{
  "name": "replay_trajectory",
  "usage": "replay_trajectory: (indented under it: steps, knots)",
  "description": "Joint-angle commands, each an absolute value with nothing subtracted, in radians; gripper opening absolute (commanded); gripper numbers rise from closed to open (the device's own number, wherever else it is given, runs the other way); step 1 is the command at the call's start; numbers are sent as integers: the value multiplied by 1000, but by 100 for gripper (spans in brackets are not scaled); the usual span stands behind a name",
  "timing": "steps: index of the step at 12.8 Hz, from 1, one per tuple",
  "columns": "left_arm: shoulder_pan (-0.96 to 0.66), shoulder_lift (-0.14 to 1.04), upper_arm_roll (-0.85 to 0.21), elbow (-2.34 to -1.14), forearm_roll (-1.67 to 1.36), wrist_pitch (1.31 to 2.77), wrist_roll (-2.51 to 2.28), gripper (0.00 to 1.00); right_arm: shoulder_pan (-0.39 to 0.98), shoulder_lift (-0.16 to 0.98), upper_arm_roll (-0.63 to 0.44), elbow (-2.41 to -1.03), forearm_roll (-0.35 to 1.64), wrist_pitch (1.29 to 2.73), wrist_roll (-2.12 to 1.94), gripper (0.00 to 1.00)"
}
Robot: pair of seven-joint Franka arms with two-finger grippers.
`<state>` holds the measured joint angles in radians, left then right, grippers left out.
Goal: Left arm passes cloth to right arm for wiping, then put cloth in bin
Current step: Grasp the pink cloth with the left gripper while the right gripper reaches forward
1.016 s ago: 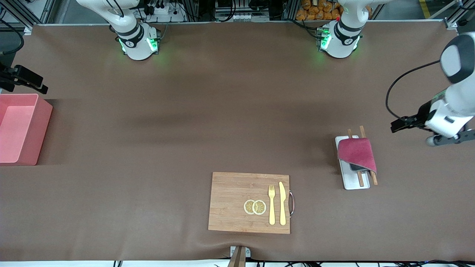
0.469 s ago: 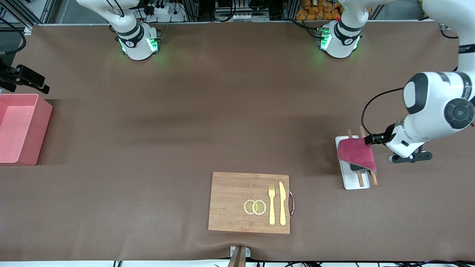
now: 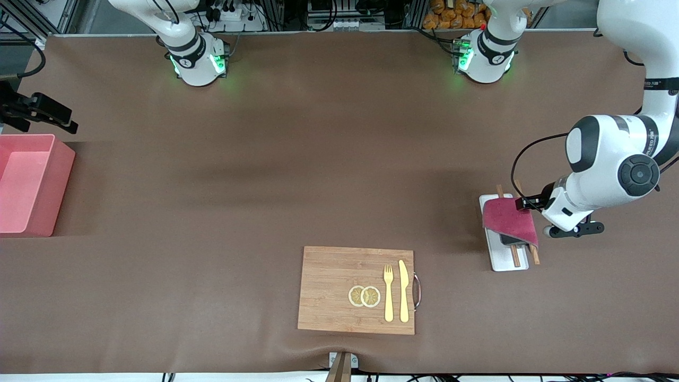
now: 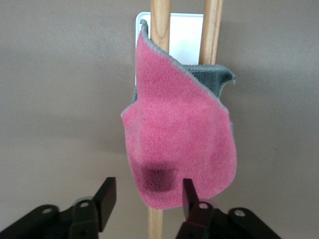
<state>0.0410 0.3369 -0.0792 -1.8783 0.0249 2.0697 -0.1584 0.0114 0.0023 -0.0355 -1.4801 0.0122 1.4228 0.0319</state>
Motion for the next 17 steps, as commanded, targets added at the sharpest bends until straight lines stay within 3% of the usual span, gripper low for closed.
replay_trajectory:
  steps: [1, 2, 8, 11, 17]
  knots:
    - [35, 348, -78, -1867, 20, 2075, -193, 44, 37, 8, -40, -1479, 0, 1414, 34, 100]
    - [37, 354, -78, -1865, 20, 2075, -198, 39, 49, 8, -40, -1479, 2, 1407, 34, 100]
    - [38, 370, -78, -1859, 21, 2075, -209, 37, 133, 61, -38, -1471, 17, 1416, 48, 100]
    - [37, 374, -78, -1858, 21, 2075, -209, 31, 189, 118, -38, -1470, 84, 1465, 51, 100]
    - [34, 382, -80, -1852, 21, 2075, -232, 0, 198, 276, -40, -1470, 316, 1540, 34, 100]
